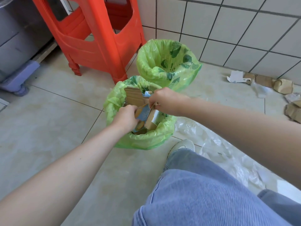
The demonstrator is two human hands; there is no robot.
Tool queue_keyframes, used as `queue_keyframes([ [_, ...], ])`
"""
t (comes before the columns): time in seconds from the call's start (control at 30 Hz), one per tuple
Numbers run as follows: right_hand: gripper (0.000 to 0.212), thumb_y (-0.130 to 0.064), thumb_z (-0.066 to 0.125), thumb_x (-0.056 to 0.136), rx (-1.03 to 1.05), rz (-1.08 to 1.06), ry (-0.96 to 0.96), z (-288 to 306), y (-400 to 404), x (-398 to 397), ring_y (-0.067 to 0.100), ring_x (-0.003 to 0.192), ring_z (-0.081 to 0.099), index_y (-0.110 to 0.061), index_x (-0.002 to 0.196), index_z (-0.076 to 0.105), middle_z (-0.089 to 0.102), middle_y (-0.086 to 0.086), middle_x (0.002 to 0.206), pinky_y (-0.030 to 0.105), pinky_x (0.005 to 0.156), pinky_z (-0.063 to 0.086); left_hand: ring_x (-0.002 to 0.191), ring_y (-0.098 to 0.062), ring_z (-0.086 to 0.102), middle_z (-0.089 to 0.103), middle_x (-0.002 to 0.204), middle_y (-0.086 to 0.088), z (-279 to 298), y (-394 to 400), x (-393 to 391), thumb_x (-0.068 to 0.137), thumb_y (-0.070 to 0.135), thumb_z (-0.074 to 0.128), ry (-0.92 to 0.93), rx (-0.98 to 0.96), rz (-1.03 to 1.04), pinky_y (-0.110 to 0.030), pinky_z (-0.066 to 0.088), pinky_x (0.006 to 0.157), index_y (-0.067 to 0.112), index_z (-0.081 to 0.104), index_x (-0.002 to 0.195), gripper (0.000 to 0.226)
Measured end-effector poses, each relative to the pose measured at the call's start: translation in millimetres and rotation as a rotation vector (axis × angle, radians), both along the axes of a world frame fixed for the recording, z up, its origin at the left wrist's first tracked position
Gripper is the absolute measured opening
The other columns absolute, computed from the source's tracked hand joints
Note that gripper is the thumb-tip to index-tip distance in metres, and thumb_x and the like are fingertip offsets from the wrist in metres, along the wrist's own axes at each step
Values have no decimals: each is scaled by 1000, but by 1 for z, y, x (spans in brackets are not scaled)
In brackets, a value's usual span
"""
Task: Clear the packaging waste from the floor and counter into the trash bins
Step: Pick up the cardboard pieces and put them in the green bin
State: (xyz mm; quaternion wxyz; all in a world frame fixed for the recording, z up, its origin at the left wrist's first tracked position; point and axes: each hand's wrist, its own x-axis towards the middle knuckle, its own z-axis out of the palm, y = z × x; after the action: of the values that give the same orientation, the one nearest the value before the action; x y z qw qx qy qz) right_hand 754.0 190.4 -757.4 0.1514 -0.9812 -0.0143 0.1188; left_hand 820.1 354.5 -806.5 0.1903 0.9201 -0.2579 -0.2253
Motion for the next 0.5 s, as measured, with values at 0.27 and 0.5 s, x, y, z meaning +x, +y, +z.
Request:
queue_keyframes([
  [0.27, 18, -14, 54, 92, -90, 82, 124, -22, 6, -8, 30, 90, 60, -8, 104, 65, 62, 12, 103, 40, 78, 53, 78, -31, 61, 63, 78, -10, -9, -2, -4, 84, 17, 68, 3, 148, -150, -34, 49, 66, 10, 59, 74, 15],
  [0.5, 22, -22, 55, 92, -35, -20, 54, 9, -18, -22, 26, 98, 62, -14, 112, 61, 67, 6, 107, 40, 85, 52, 78, -19, 62, 68, 83, 1, 28, -1, 3, 84, 20, 67, -56, -34, -57, -30, 52, 71, 18, 67, 89, 6],
])
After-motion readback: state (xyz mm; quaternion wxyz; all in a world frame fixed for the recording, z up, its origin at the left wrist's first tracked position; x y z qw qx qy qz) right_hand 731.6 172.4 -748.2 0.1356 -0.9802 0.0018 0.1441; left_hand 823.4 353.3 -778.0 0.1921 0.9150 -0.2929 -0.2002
